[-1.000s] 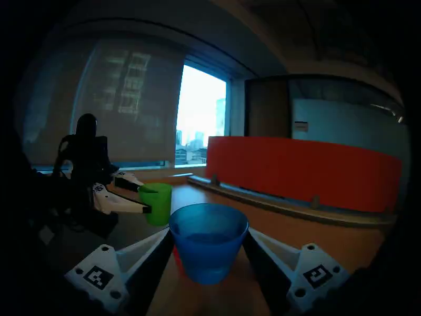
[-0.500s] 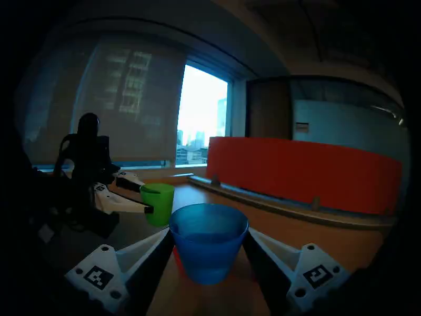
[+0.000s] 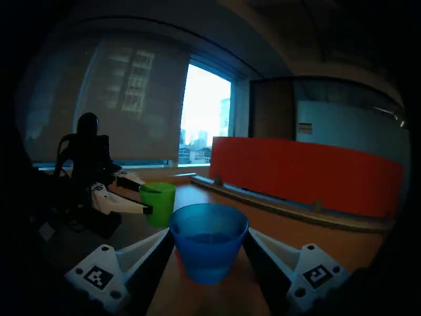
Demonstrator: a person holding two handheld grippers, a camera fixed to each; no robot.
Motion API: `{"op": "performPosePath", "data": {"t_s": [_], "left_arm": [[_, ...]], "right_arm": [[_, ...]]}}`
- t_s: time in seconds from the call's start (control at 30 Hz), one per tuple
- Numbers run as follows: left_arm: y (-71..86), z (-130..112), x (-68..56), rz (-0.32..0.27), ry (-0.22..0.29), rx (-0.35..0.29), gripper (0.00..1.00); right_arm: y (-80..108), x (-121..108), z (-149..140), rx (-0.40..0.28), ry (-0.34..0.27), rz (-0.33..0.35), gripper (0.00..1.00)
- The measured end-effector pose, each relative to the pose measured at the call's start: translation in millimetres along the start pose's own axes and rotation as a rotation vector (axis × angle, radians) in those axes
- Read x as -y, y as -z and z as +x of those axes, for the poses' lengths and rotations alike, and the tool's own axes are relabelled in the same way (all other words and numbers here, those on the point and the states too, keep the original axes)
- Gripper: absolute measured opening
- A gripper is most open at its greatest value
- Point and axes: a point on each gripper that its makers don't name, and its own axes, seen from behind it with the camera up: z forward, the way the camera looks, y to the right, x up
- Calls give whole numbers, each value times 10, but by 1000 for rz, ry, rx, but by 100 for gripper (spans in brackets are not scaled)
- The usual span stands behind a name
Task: Pour water
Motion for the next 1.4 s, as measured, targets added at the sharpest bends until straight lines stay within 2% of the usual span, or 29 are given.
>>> {"op": "performPosePath", "data": {"t_s": [0.23, 0.7, 1.4], "left_arm": [[10, 21, -74, -25, -2, -4, 81], [56, -16, -113, -38, 13, 7, 81], [101, -174, -245, -76, 31, 17, 81]], "right_arm": [[-12, 20, 29, 5, 15, 10, 89], [-42, 43, 72, 16, 50, 37, 89], [-208, 114, 241, 35, 170, 101, 89]]}}
